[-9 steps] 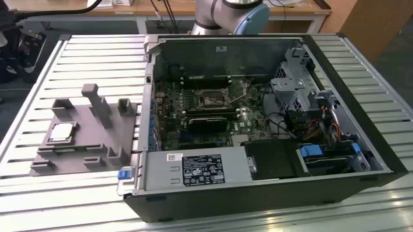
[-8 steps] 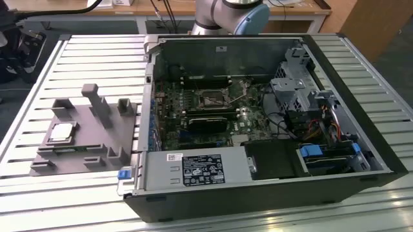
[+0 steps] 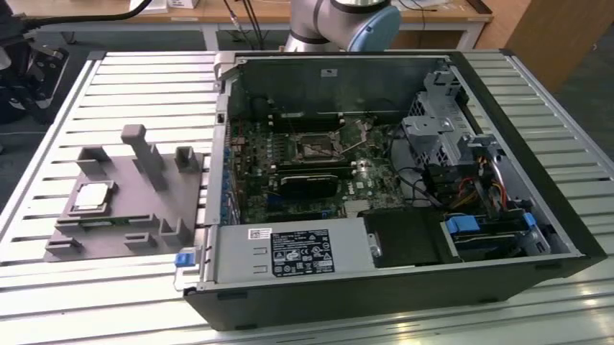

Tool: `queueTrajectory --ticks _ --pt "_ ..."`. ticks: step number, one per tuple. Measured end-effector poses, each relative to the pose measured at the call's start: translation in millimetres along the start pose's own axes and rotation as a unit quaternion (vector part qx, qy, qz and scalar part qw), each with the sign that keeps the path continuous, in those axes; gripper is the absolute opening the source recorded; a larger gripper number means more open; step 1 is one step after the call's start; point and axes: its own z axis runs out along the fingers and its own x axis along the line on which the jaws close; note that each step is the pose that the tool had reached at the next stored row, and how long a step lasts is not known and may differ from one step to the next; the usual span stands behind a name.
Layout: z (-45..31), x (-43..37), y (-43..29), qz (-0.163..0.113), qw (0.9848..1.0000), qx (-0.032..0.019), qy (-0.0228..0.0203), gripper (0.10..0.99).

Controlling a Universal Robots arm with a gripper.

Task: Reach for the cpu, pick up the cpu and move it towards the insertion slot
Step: 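Reach for the cpu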

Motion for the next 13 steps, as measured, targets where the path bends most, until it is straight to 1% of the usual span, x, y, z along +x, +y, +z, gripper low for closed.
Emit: queueTrajectory --ticks 5,6,9,13 --pt "1.1 2.7 -1.2 0.0 1.0 0.0 0.0 0.106" --pt "2.8 6.3 -2.0 -0.002 1.0 0.0 0.0001 0.106" --pt "5.3 8.5 -2.9 -0.002 1.0 0.0 0.0001 0.106" --pt "10.4 10.5 -3.5 -0.002 1.0 0.0 0.0001 0.106"
